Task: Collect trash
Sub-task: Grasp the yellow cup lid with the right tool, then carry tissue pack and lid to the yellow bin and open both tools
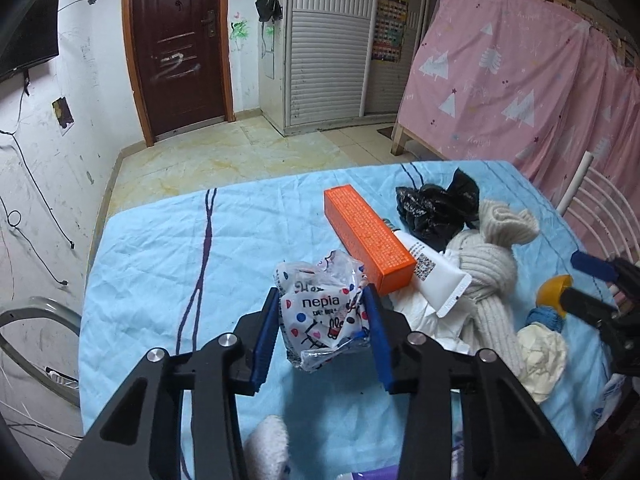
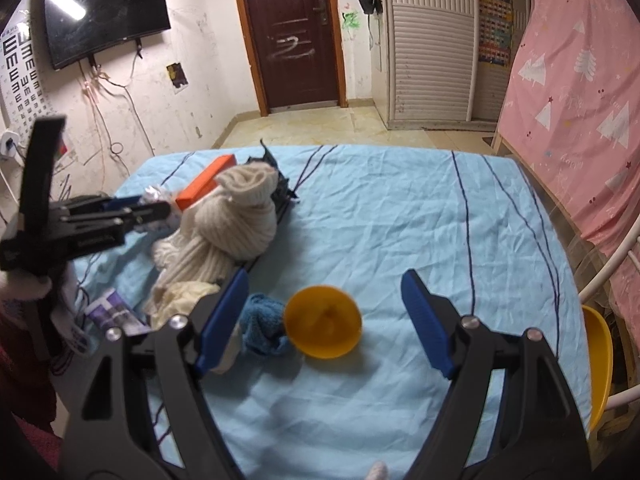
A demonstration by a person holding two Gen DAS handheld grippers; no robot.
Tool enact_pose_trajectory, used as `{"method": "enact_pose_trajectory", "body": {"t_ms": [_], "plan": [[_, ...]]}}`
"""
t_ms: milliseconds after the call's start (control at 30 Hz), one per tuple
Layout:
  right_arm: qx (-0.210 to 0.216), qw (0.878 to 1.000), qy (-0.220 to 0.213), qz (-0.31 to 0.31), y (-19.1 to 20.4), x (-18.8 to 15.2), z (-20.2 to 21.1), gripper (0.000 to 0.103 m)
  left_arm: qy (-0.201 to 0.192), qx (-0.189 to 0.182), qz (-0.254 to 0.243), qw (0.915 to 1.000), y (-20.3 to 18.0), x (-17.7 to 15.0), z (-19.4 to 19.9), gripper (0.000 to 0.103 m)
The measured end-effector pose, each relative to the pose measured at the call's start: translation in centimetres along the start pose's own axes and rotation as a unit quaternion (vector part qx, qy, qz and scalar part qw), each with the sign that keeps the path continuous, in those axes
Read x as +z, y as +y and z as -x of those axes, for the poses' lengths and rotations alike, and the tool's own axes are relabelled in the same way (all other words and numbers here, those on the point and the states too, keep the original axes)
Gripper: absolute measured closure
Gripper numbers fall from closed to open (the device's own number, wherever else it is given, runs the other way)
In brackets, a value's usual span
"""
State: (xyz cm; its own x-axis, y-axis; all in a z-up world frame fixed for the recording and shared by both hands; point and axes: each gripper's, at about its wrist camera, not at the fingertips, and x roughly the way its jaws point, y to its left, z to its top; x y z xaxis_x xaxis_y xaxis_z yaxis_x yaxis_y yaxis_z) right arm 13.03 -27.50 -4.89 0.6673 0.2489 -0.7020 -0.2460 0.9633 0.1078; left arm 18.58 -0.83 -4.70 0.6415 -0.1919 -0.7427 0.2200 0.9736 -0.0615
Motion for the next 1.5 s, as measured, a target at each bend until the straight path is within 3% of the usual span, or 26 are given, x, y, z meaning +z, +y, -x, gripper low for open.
{"method": "enact_pose_trajectory", "body": {"t_ms": [267,400,633,667,967,1500], "plan": [[0.011,1.0,0.017,-0.012,-0.6,-0.3,-0.8,0.029,-0.024,-0.005,0.002,0.9997,-0.3,-0.5,3.1,0.071],[0.031,0.999,0.02,-0.027,-1.3,-0.4,-0.7,0.053,-0.034,-0.011,-0.002,0.9994,-0.8,-0.3,4.3,0.07],[0.053,0.996,0.03,-0.071,-3.8,-1.1,-0.6,0.058,-0.043,-0.026,-0.009,0.9987,-2.7,0.3,5.6,0.07],[0.054,0.996,0.029,-0.071,-3.9,-1.2,-0.5,0.063,-0.044,-0.026,-0.012,0.9986,-3.1,0.4,5.7,0.07],[0.061,0.996,0.0,-0.064,-4.3,-1.2,0.8,0.063,-0.05,-0.031,-0.025,0.9979,-5.8,1.0,6.5,0.07],[0.027,0.992,-0.077,-0.096,-10.5,-1.1,6.4,0.063,-0.063,-0.05,-0.077,0.9938,-13.3,2.8,7.2,0.07]]}}
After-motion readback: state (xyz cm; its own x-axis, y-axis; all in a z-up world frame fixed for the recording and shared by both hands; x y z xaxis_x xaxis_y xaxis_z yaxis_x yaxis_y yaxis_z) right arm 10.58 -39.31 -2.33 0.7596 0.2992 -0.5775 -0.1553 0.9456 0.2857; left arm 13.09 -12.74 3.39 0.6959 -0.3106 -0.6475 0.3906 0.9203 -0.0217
